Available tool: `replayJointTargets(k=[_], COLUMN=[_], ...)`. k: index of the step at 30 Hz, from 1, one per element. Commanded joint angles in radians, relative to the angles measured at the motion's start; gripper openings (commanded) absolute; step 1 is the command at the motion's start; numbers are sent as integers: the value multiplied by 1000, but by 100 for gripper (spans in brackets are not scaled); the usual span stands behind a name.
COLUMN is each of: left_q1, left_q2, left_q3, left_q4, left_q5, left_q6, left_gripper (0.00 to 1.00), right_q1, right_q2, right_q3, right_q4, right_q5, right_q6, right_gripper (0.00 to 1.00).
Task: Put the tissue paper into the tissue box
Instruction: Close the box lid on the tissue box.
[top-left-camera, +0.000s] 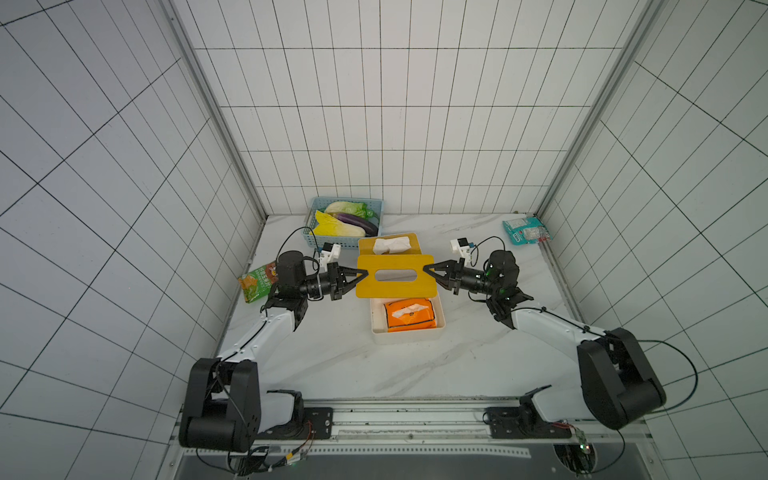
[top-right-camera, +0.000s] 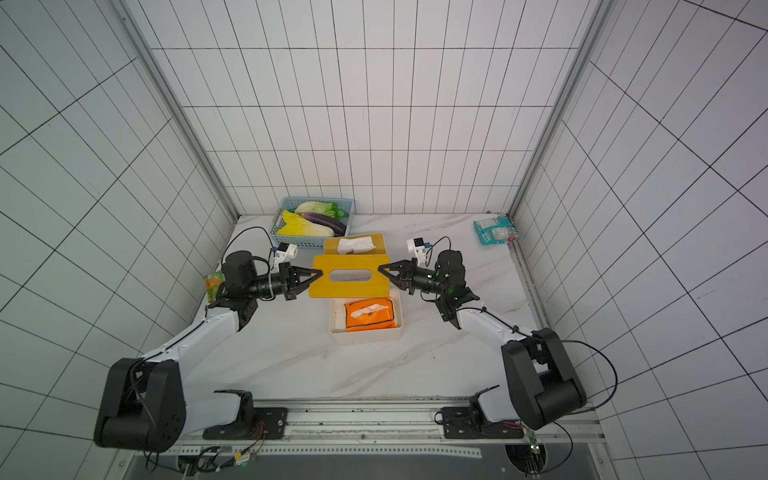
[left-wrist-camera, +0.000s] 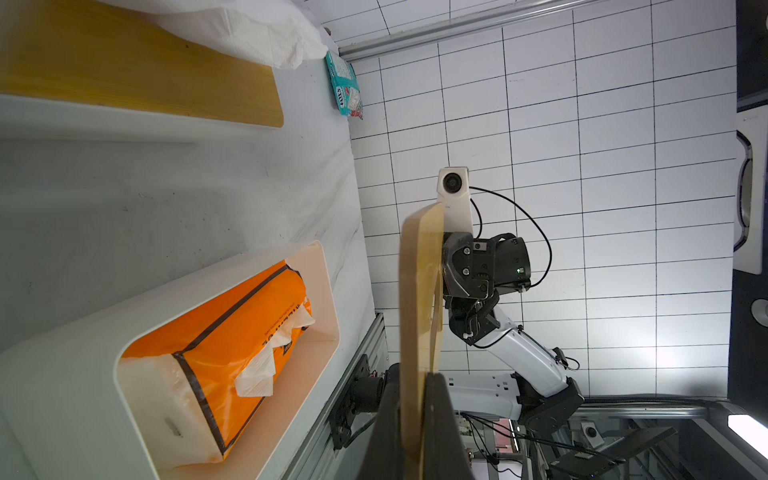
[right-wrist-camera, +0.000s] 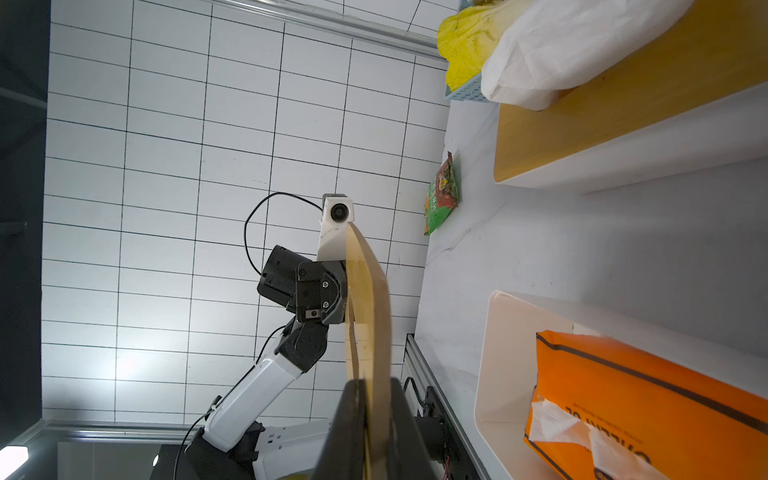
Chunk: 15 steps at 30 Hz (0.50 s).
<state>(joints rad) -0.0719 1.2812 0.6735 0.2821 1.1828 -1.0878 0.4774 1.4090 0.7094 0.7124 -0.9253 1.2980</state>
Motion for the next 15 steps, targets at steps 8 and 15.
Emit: replayJointTargets(k=[8,15], left_q1=[-9,-8], left_q2=[-51,-134], left_q3=[33,99], left_q4=[-244,-504], left_q5=[-107,-232], left_q6=[230,423], left_gripper=[59,72], right_q1=[-4,-66], right_q2=[-30,-45], right_q3=[57,85], right_q4=[-178,-322], right_q5=[-90,-160], right_q6=[-137,-208], right_gripper=[0,0])
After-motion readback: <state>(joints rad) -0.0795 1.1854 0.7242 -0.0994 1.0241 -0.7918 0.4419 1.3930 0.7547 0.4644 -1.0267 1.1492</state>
